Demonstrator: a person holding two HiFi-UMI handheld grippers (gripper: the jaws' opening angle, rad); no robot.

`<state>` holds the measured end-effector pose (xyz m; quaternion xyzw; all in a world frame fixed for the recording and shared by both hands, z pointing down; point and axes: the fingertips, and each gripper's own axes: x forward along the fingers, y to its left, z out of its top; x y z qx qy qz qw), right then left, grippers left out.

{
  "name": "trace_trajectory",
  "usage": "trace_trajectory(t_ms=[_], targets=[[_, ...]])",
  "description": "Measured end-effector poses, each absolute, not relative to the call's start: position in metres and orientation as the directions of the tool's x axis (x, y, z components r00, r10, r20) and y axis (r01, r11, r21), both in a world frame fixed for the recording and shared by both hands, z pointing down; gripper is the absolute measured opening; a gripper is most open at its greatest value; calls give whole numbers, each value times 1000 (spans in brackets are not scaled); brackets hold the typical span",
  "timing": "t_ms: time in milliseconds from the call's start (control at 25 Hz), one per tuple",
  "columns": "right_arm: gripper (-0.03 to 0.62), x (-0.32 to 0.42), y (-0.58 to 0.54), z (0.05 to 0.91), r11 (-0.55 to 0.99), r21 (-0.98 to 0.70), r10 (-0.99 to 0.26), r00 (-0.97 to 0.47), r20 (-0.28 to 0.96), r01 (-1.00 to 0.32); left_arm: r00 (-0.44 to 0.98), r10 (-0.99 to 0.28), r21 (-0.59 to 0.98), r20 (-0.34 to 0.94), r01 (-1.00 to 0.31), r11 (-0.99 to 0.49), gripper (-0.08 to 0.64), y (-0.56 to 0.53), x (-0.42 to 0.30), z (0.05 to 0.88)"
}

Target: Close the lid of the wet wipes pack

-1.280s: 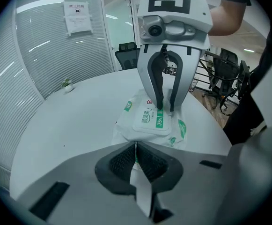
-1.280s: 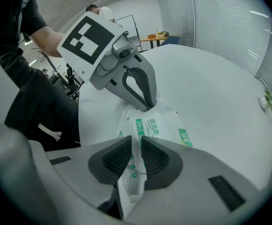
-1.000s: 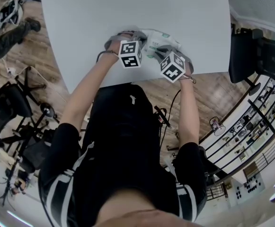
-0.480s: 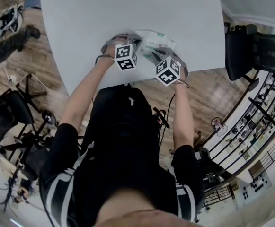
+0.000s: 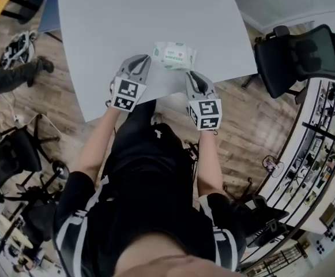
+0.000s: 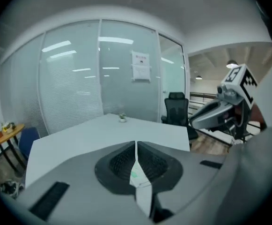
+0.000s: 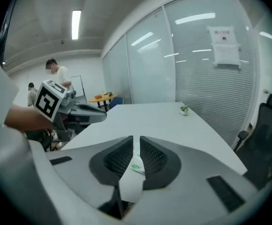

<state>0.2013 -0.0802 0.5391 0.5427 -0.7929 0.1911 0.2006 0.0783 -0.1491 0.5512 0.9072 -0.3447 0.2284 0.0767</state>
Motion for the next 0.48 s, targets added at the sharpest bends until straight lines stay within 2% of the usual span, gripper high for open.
trace_trajectory(t_ms=[160,480], targets=[[63,208,-37,491,262,-126,-863,-291,414,-957,647,-690,16,324,-733,-680,32,-98,60,477],[56,192,28,412,188,-124,-936,-216,279,-974,634,-761,49,140,-772,-634,32,-18,16,369]])
